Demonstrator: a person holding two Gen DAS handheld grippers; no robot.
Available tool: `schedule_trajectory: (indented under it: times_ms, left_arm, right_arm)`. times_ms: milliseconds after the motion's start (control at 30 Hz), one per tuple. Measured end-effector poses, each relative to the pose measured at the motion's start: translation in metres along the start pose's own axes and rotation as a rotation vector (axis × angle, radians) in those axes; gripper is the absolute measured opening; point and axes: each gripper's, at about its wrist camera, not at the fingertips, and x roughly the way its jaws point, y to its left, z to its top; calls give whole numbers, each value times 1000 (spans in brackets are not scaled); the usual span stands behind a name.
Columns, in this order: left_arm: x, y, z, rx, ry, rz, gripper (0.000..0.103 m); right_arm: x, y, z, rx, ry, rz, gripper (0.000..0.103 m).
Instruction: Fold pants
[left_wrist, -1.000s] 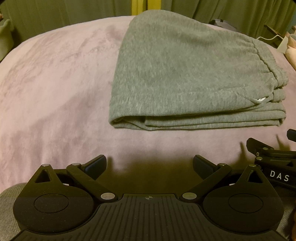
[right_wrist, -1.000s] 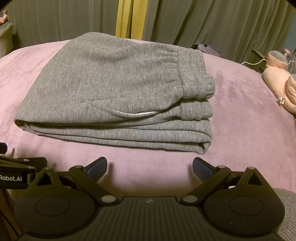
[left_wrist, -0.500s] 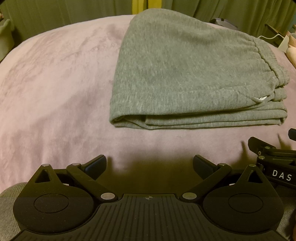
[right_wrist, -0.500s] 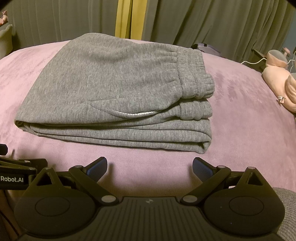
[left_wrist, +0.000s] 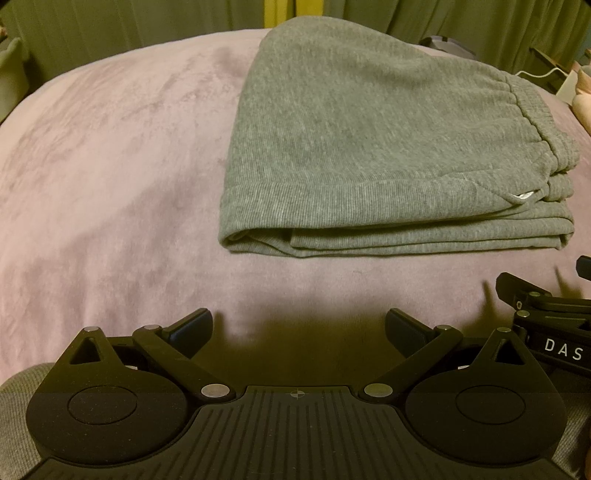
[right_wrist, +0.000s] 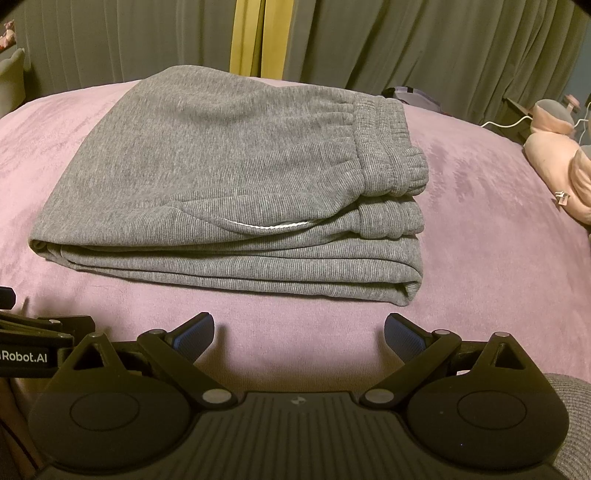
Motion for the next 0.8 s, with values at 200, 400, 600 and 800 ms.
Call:
schedule_trajectory:
  times_ms: [200,400,600,800]
  left_arm:
    - [0,0,0,1,0,0,103]
    - [1,0,0,2,2,0,103]
    - [0,1,-1,-1,6,1,103]
    - [0,1,-2,-3,8,8,103]
  right_arm:
    - [0,0,0,0,1,0,99]
    - [0,0,0,0,0,0,99]
    - [0,0,0,-2,0,0,99]
    - [1,0,0,-3,0,0,99]
